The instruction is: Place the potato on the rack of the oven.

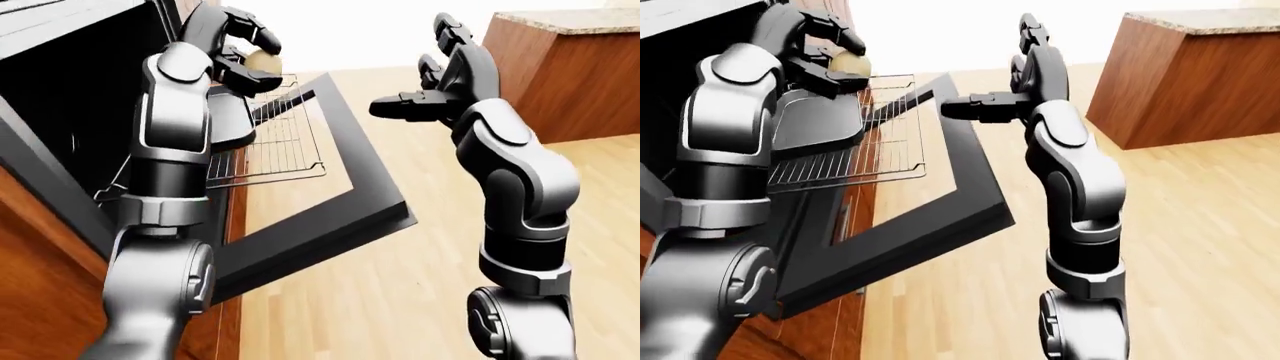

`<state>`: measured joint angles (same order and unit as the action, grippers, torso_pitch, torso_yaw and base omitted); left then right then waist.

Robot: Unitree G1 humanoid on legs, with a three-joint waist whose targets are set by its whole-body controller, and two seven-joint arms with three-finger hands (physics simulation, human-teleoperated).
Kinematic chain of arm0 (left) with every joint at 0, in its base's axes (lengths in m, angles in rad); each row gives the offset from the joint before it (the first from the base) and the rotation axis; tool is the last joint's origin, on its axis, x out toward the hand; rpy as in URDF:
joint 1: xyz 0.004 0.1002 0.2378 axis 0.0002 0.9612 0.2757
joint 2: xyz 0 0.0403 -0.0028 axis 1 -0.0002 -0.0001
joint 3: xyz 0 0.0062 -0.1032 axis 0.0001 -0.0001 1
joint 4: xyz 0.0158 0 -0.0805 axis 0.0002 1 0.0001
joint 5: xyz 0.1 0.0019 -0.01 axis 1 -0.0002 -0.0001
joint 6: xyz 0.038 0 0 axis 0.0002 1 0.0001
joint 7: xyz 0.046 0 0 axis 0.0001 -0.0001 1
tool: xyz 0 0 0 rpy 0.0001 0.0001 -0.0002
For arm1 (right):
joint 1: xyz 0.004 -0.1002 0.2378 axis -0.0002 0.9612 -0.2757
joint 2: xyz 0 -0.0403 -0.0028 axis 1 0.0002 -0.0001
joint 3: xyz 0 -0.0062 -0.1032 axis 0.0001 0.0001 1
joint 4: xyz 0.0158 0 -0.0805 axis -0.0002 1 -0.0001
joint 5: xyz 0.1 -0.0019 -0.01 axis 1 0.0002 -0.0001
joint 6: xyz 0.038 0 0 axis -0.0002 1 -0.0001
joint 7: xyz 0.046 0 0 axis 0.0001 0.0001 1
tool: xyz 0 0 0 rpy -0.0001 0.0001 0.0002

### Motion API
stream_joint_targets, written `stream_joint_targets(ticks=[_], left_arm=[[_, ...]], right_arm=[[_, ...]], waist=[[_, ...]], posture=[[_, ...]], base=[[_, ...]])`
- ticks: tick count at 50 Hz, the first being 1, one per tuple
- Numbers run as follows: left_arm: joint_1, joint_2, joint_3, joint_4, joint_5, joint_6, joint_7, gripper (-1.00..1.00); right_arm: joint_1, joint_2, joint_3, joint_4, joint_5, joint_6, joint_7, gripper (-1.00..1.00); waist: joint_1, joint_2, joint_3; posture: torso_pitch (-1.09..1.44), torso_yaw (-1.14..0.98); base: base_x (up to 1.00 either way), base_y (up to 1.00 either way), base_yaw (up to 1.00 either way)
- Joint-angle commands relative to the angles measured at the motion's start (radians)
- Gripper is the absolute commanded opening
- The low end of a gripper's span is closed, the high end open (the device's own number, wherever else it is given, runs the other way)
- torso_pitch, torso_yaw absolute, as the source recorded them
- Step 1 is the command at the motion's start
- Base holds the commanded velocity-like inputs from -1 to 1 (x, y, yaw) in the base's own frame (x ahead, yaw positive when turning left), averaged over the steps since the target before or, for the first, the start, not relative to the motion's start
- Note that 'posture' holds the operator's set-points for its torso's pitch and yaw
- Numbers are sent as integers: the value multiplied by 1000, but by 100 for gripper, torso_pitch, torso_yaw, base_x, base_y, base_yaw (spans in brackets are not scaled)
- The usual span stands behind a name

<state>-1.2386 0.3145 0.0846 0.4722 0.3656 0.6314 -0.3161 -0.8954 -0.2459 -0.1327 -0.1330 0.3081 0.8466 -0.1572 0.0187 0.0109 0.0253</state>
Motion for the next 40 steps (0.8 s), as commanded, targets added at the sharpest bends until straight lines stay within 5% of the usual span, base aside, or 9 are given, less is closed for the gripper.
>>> stream_joint_targets(ticks=[1,7,8,9,11,18,20,29,40], left_arm=[[-39,-4,-8,-30,-4,-25,2,-42],[-39,-7,-8,-20,-6,-34,4,-42],[-39,-7,-8,-20,-6,-34,5,-42],[-38,-6,-8,-18,-6,-35,5,-43],[-36,-8,-8,-22,-6,-34,6,-43],[-31,-10,-9,-32,-5,-28,5,-42],[-29,-7,-8,-36,-5,-26,3,-42],[-31,-9,-10,-28,-4,-30,5,-42],[-50,-3,-8,5,-3,-44,5,-42]], right_arm=[[-28,-20,-25,-21,-4,-15,-6,100],[-24,-18,-23,-21,-5,-18,-7,100],[-25,-18,-23,-25,-4,-14,-7,100],[-24,-18,-23,-24,-4,-15,-7,100],[-21,-17,-24,-29,-3,-13,-8,100],[-12,-14,-26,-34,-3,-10,-15,100],[-12,-12,-26,-31,-3,-17,-17,100],[-9,-19,-30,-27,-3,-7,-23,100],[-21,-33,-28,-32,-8,1,-17,100]], waist=[[-13,16,-14],[3,-96,-19],[-9,-55,-10],[-1,-84,-6],[-12,-75,-7],[-24,0,18],[-33,34,-10],[-14,-27,-16],[16,-27,-20]], posture=[[0,0],[0,0],[0,0],[0,0],[0,0],[0,0],[0,0],[0,0],[0,0]], base=[[23,0,0],[23,0,0],[23,0,0],[23,0,0],[23,0,0],[20,0,0],[0,0,0],[0,0,0],[0,0,14]])
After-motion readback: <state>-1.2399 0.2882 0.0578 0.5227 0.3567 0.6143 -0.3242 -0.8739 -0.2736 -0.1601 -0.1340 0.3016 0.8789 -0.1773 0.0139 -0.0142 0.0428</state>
